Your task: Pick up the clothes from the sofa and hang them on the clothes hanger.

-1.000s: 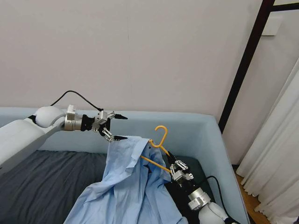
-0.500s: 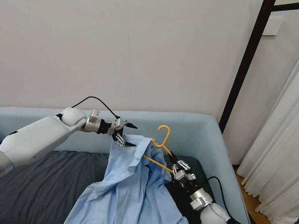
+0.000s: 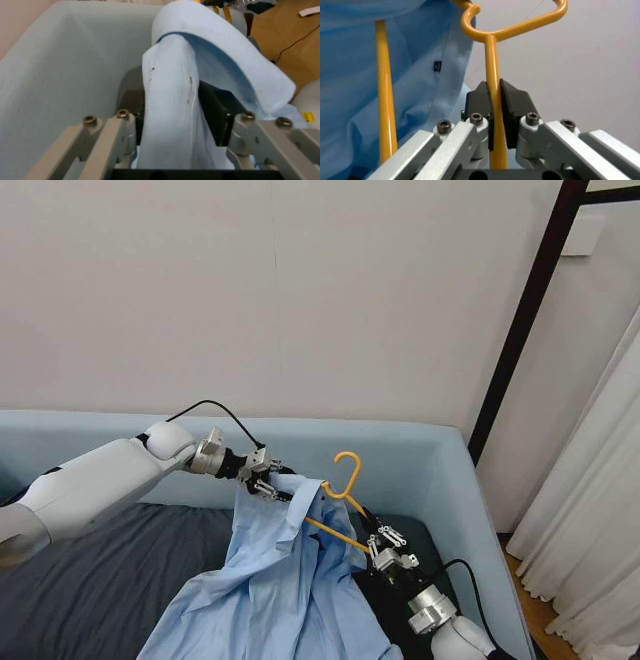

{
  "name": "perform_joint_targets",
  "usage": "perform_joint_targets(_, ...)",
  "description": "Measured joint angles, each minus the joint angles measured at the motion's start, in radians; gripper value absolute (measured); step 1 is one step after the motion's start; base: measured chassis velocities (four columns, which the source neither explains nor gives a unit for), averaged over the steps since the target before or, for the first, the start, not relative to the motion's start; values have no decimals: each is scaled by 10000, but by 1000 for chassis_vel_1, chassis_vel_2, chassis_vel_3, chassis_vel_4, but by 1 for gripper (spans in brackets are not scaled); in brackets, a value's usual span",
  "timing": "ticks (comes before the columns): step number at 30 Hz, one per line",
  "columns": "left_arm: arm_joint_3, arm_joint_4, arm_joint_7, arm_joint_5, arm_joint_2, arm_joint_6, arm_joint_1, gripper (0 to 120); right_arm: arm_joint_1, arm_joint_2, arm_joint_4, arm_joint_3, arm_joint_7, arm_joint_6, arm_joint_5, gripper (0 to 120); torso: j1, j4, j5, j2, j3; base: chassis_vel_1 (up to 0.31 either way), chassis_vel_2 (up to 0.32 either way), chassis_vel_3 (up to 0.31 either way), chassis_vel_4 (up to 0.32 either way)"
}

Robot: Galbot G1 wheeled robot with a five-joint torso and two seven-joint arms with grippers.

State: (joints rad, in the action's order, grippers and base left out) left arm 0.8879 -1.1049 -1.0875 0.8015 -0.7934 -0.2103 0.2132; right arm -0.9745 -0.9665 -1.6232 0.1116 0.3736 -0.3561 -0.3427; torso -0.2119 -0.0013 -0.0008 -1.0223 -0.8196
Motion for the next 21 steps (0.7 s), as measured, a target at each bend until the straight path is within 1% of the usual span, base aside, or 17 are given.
perform_joint_targets(3,-26,-38,-41,0,71,-11,-69,22,0,10,17,10,-10,-11,-3,4,0,1,0,0,1,0,0,0,0)
perform_joint_targets(4,-26,-38,-41,0,71,-11,-69,22,0,10,17,10,-10,-11,-3,4,0,1,0,0,1,0,0,0,0)
perform_joint_targets(7,-37,-200,-116,-26,169,-12,-161,10,5,-6,49,24,-11,-39,-12,4,0,0,-1,0,0,0,0,0,0)
perform_joint_targets(13,-79,-302,-132,-56,270,-18,-238,8,15,-43,54,42,-7,-76,-56,4,0,0,0,-1,0,0,0,0,0)
perform_joint_targets(19,-334,-407,-7,-103,418,-100,-524,8,9,-11,-46,91,-55,-27,-42,4,0,0,0,-1,0,0,0,0,0)
perform_joint_targets(21,-481,-436,110,-106,483,-120,-677,8,-41,40,-221,92,-77,-5,91,13,0,0,-1,0,0,0,0,0,0)
